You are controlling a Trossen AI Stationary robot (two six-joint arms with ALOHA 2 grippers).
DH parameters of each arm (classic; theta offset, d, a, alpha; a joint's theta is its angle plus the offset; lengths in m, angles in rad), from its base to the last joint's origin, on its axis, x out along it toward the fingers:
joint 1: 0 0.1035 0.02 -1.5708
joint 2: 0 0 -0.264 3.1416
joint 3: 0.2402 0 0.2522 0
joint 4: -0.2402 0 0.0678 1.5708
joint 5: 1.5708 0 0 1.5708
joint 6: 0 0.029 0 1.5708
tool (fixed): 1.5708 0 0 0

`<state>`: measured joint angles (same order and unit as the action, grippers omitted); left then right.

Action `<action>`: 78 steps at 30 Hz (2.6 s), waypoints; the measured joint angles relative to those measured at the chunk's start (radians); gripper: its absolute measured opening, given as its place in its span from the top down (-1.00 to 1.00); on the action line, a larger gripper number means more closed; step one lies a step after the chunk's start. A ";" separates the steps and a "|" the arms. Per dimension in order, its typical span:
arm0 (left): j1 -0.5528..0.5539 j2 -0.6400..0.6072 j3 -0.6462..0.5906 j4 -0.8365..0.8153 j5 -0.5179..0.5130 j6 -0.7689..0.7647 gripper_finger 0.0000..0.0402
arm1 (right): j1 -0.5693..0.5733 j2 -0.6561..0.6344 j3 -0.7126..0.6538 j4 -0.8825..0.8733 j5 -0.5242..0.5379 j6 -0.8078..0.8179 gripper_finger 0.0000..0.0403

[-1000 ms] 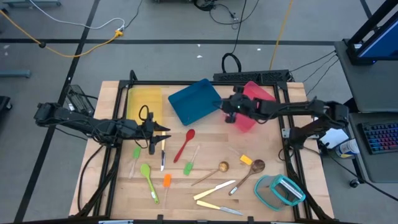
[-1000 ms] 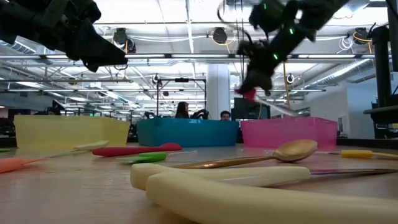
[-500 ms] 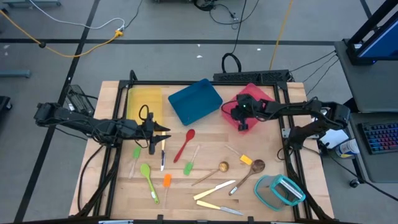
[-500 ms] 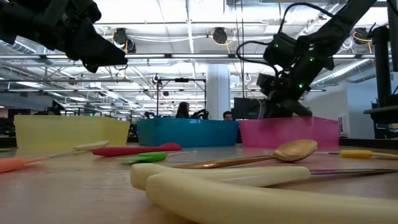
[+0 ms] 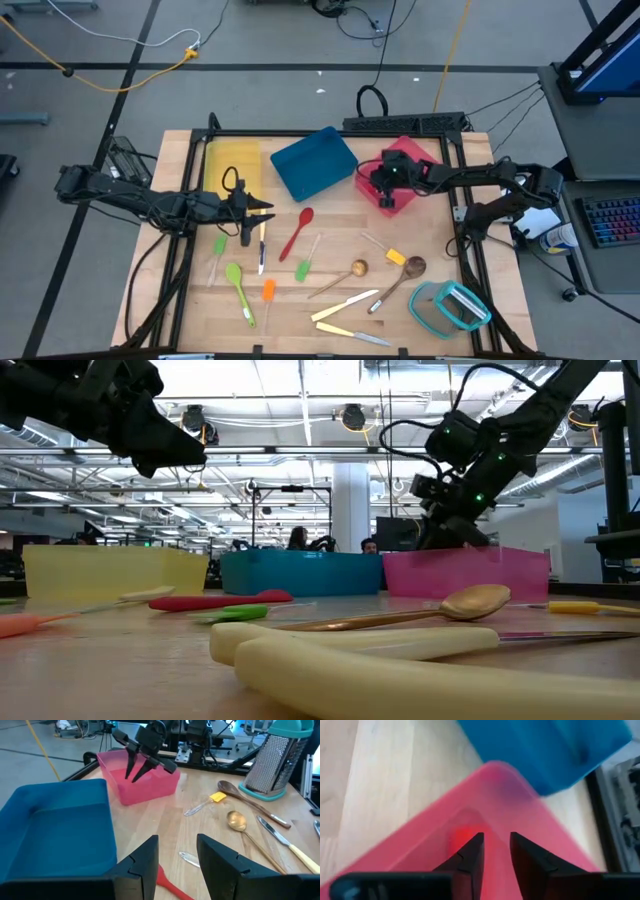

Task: Pick & Place Kitchen Items
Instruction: Put the red spatula into the red bin, then put the green spatula into the red bin

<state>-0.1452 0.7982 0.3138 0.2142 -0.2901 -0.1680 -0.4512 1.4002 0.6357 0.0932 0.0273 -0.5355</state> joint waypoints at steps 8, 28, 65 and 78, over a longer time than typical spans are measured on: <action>0.000 0.000 0.000 -0.001 0.000 -0.018 0.32 | 0.056 0.000 0.000 0.144 0.002 0.000 0.36; -0.001 0.000 0.000 -0.001 0.008 -0.091 0.32 | 0.444 -0.033 -0.001 0.477 -0.084 0.264 0.33; -0.280 0.394 0.454 -0.958 -0.052 -0.674 0.22 | 0.542 0.284 0.000 0.930 -0.003 0.027 0.20; -0.283 0.393 0.389 -1.171 -0.001 -1.141 -0.05 | 0.476 0.284 0.000 0.954 -0.003 -0.058 0.20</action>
<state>-0.4278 1.1912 0.7026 -0.9569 -0.2914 -1.3085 0.0251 1.6840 0.6361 1.0473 0.0242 -0.5935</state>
